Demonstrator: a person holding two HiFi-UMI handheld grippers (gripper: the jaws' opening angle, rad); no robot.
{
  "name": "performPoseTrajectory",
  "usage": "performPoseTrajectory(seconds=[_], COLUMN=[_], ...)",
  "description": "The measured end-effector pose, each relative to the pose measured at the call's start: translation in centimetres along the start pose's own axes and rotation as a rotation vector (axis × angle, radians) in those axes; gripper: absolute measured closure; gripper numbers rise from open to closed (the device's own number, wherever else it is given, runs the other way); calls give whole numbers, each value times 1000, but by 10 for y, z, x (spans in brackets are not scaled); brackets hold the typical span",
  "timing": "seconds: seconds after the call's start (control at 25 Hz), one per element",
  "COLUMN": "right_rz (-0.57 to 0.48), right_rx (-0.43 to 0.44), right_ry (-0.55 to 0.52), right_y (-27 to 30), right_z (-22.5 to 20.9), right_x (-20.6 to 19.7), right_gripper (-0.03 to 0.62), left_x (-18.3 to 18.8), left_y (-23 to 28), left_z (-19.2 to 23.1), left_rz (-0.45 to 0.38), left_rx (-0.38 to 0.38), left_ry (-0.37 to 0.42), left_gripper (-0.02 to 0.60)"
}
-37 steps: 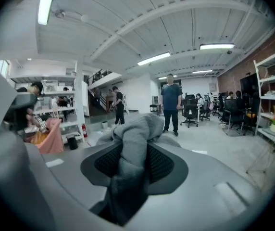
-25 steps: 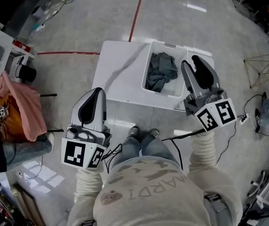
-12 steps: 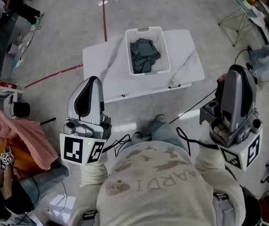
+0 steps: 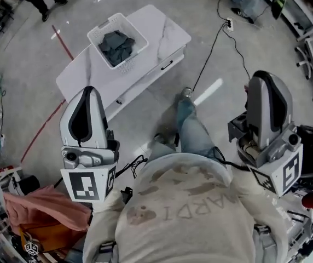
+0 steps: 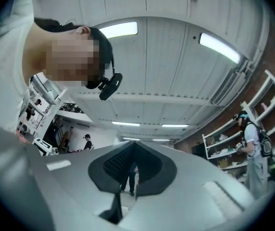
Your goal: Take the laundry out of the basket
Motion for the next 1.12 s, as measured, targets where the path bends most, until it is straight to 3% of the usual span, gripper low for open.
performPoseTrajectory(seconds=[0.12, 0.2, 0.32, 0.48, 0.64, 0.8, 1.0, 1.12], right_rz=[33, 60, 95, 130, 135, 117, 202, 266], right_rx=[-70, -64, 1, 119, 225, 267, 220, 275], right_ry=[-26, -33, 33, 102, 144, 246, 140, 127], right_y=[-25, -32, -30, -26, -55, -84, -110, -124], right_z=[-2, -1, 5, 8, -7, -29, -36, -21], right_x=[8, 4, -11, -24, -8, 3, -21, -47], right_gripper=[566, 566, 566, 566, 566, 566, 566, 566], left_x=[6, 9, 15, 28, 50, 62, 44, 33], left_y=[-2, -6, -9, -11, -7, 2, -9, -34], left_z=[-25, -40, -57, -81, -132, -176, -213, -220], left_rz=[-16, -13, 14, 29, 24, 23, 76, 116], left_rx=[-35, -40, -30, 37, 99, 95, 89, 114], left_ry=[-2, 16, 46, -6, -43, -59, -112, -125], left_gripper=[581, 581, 581, 581, 581, 581, 581, 581])
Point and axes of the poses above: the fingertips, and each gripper's own axes: y forward along the fingers, z to its left, x out of its top, the point moved 10 cm from there along -y, backward along the fingers
